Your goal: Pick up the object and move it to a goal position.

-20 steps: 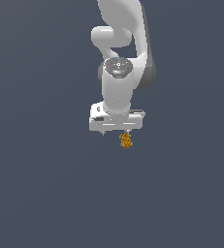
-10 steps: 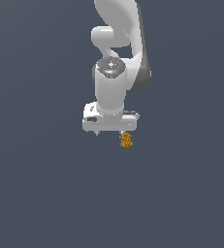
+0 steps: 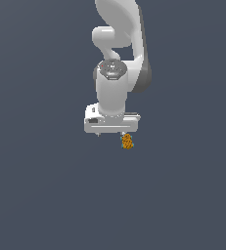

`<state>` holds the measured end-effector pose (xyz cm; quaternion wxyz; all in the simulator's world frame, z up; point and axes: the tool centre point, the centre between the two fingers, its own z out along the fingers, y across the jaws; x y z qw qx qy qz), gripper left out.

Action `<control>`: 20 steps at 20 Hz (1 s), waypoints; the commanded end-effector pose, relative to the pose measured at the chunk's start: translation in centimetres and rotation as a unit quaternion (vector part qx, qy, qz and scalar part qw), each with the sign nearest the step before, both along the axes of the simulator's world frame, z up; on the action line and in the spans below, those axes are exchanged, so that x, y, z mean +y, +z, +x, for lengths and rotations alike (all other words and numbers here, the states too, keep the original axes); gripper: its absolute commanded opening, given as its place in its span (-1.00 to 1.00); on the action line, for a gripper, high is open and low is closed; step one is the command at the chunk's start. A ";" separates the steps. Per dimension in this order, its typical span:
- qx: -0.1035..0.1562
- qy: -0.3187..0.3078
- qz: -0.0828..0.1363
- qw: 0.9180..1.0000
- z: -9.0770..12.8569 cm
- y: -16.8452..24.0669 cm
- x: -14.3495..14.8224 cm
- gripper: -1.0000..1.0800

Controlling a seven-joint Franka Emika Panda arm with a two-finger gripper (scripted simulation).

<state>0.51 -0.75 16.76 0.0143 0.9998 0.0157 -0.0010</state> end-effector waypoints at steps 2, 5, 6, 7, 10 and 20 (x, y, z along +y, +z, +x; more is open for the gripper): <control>0.000 0.004 0.001 1.000 -0.6 -1.0 0.8 0.92; 0.000 0.008 0.003 1.000 -1.3 -2.2 1.8 0.92; 0.000 0.010 0.003 1.000 -1.7 -2.7 2.1 0.92; 0.000 0.012 0.004 1.000 -2.0 -3.2 2.6 0.92; 0.000 0.018 0.006 1.000 -3.4 -5.0 4.0 0.92; 0.000 0.036 0.013 0.999 -7.9 -9.4 7.6 0.92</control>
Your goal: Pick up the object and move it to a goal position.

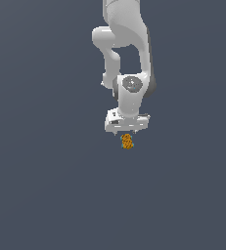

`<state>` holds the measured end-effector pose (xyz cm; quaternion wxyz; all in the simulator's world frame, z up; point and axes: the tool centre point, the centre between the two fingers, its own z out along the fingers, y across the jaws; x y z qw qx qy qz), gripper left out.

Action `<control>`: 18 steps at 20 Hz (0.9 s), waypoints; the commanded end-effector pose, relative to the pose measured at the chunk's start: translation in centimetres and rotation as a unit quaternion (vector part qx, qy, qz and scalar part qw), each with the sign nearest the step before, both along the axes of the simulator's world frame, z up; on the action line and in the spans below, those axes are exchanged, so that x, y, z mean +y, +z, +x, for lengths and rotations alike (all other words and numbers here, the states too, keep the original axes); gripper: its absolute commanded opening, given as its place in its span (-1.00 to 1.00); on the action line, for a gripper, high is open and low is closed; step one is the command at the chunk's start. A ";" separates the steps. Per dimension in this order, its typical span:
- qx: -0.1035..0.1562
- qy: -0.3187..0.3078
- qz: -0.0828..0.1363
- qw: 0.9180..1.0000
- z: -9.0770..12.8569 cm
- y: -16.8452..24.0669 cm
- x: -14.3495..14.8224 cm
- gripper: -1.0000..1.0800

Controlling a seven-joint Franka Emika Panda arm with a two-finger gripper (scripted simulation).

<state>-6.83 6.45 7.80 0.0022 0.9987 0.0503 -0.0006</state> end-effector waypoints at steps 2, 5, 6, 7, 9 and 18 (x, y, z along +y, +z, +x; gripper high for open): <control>-0.001 0.003 0.001 1.000 -1.0 -0.9 0.7 0.92; 0.000 0.005 0.002 1.000 -1.5 -1.2 1.0 0.92; 0.000 0.005 0.002 1.000 -1.5 -1.3 1.0 0.92; 0.000 0.005 0.002 1.000 -1.5 -1.3 1.0 0.92; 0.000 0.005 0.002 1.000 -1.5 -1.2 1.0 0.92; 0.000 0.005 0.002 1.000 -1.6 -4.1 1.0 0.92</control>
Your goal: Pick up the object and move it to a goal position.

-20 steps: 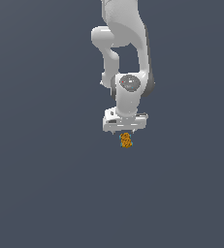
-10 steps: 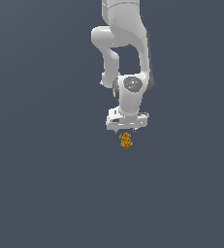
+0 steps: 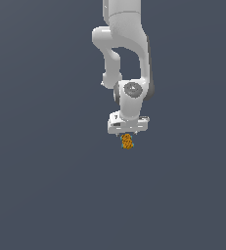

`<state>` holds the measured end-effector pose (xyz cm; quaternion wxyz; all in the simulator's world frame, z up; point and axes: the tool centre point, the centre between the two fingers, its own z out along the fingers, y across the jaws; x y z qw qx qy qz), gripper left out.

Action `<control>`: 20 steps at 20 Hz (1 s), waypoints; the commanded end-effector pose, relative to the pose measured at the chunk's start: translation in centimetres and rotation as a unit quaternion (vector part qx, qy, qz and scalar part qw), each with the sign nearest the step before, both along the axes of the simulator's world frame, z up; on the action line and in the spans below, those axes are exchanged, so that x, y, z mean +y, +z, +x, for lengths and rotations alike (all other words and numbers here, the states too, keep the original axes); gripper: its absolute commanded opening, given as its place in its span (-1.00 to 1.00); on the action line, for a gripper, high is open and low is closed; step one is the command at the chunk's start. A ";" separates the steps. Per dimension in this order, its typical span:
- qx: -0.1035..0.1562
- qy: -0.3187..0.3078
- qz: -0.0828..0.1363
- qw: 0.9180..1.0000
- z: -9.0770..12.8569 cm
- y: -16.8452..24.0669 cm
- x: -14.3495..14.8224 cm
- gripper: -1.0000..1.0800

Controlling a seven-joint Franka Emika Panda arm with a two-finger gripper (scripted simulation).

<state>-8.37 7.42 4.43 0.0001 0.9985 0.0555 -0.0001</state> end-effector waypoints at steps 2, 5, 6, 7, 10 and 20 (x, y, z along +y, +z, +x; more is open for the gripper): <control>0.000 0.000 0.000 1.000 -0.1 -1.6 0.0 0.92; 0.000 0.000 0.000 1.000 -0.1 -2.5 0.0 0.92; 0.000 0.000 0.000 1.000 -0.1 -2.7 0.0 0.92; 0.000 0.000 0.000 1.000 -0.1 -2.8 0.0 0.92; 0.000 0.000 0.000 1.000 -0.1 -2.9 0.0 -1.00; 0.000 0.000 0.000 1.000 -0.1 -2.8 0.1 -1.00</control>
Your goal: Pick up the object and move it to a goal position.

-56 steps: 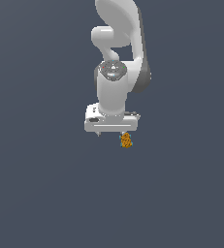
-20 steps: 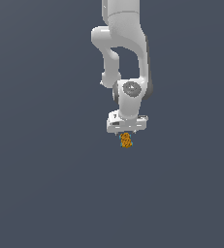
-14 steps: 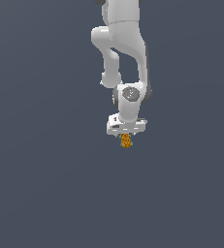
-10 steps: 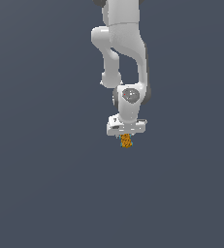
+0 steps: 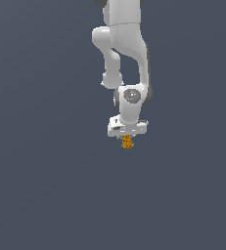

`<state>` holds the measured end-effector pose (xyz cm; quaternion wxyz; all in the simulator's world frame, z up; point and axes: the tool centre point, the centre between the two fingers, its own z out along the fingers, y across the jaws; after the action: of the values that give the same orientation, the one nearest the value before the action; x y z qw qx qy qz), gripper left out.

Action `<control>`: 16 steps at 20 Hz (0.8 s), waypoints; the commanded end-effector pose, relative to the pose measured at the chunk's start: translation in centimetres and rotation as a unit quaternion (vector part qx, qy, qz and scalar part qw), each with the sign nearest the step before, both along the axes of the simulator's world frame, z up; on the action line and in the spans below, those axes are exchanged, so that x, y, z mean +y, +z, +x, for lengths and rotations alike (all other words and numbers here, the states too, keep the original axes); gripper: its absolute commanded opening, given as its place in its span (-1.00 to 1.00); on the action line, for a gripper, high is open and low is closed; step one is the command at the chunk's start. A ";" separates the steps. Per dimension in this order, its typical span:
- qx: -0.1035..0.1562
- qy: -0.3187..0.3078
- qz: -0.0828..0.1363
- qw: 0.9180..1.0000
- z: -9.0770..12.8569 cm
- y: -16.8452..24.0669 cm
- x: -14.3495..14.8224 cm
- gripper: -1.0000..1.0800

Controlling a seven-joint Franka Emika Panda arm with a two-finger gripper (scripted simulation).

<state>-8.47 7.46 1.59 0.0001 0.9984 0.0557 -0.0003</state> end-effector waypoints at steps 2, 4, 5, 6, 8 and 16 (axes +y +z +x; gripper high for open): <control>0.000 0.000 0.000 1.000 0.1 0.1 0.0 -1.00; 0.000 0.000 0.000 1.000 0.2 0.4 0.0 -1.00; 0.000 0.000 0.000 1.000 0.3 0.6 0.0 -1.00; 0.000 0.000 0.000 1.000 0.4 0.9 -0.1 -1.00; 0.000 0.000 0.000 1.000 0.7 1.6 -0.2 -1.00; 0.000 0.000 0.000 1.000 2.9 6.4 -0.8 -1.00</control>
<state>-6.10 6.84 6.82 -0.0002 0.9985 0.0556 -0.0007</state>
